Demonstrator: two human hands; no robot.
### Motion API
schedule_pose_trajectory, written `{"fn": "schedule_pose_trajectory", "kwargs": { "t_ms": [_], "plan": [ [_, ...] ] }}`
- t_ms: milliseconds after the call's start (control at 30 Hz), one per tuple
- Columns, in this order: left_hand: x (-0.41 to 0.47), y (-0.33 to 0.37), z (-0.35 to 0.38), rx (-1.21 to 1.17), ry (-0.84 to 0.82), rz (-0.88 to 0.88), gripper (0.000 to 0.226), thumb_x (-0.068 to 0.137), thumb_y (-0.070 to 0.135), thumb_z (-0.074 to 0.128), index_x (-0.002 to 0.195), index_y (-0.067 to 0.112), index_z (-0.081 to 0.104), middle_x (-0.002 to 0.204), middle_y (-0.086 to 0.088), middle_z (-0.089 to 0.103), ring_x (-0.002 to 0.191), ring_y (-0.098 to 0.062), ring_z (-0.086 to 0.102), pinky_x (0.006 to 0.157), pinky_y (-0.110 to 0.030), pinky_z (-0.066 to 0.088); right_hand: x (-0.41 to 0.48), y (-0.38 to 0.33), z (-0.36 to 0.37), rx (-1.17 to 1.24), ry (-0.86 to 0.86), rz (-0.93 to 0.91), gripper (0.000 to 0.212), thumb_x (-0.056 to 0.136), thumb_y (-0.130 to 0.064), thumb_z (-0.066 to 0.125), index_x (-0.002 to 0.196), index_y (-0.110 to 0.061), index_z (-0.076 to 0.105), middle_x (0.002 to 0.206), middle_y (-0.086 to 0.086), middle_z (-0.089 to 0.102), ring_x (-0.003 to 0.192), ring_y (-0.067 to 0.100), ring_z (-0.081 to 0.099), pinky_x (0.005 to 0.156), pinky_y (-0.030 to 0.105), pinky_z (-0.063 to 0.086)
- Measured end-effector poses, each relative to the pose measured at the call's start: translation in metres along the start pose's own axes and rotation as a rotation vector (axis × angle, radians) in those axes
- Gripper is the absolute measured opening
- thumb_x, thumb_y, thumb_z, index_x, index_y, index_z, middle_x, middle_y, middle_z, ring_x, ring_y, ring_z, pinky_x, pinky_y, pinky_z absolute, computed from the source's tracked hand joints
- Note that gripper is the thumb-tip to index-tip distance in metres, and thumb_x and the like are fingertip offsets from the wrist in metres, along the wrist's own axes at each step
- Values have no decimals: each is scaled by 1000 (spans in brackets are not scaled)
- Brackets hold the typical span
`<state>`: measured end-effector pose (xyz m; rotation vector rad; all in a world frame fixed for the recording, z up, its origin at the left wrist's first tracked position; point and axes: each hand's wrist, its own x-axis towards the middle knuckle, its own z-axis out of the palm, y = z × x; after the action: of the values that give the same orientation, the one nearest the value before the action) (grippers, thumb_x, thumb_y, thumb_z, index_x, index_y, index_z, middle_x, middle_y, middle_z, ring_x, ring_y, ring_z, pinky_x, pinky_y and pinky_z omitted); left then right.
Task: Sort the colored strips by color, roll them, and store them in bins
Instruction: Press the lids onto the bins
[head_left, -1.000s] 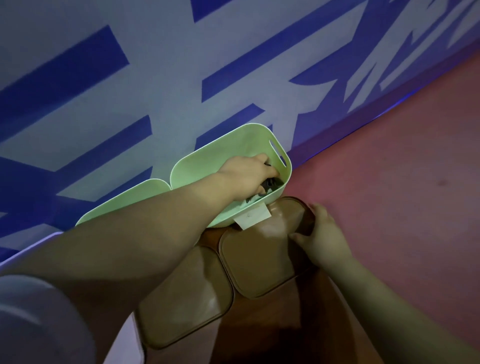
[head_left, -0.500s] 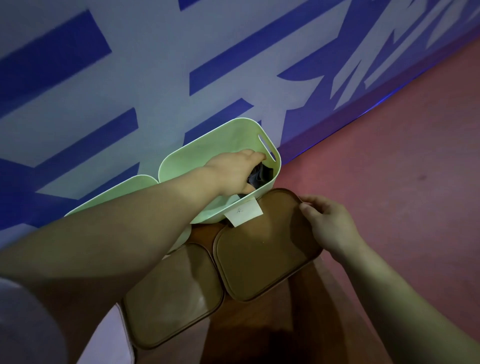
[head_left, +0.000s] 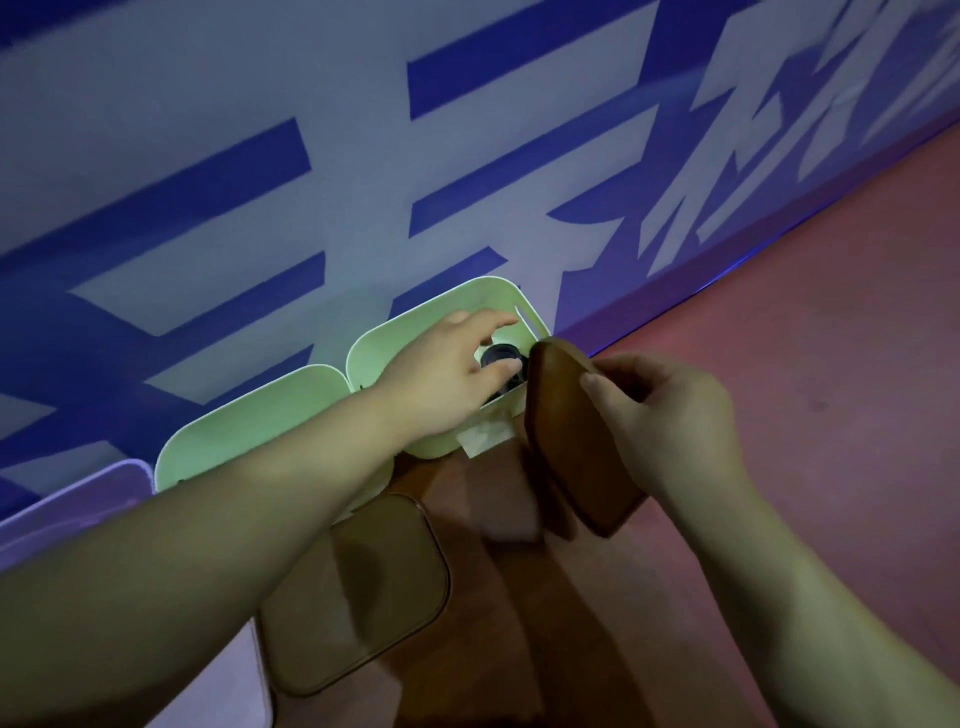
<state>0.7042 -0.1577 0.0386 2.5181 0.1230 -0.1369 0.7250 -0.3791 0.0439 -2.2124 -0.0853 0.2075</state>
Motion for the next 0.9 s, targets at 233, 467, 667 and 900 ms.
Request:
{"fn": "schedule_pose_trajectory", "kwargs": {
  "t_ms": [233,467,667,900],
  "plan": [
    [-48,49,-18,-537,-68,-107,21,101,38,51,119,45,60,103,3,68,81,-18,72,75,-28,54,-38,-29,-2,-128,111,-361,20,86,-39,66,103,-32,75,92,-10,75,83,14,67,70,37,56],
    [-61,60,-33,-829,89,-312,15,87,27,74,75,22,66,79,-8,68,75,-23,67,80,-46,61,-59,-44,-5,190,-116,-383,18,86,-27,74,104,-28,75,93,-19,73,83,-5,64,69,7,43],
    [-60,45,-60,-900,-19,-373,20,92,-5,58,85,14,55,76,-11,64,61,-19,66,63,-33,58,-47,-31,-2,353,-250,-230,20,89,-43,66,105,-34,71,100,-16,70,94,4,67,81,34,55],
    [-51,13,-86,-912,-41,-282,27,94,-12,49,86,14,46,74,-7,58,58,-16,63,56,-28,56,-6,-5,9,-53,-87,-219,58,78,-63,64,130,-37,55,142,-11,46,138,13,36,114,43,33]
  ]
}}
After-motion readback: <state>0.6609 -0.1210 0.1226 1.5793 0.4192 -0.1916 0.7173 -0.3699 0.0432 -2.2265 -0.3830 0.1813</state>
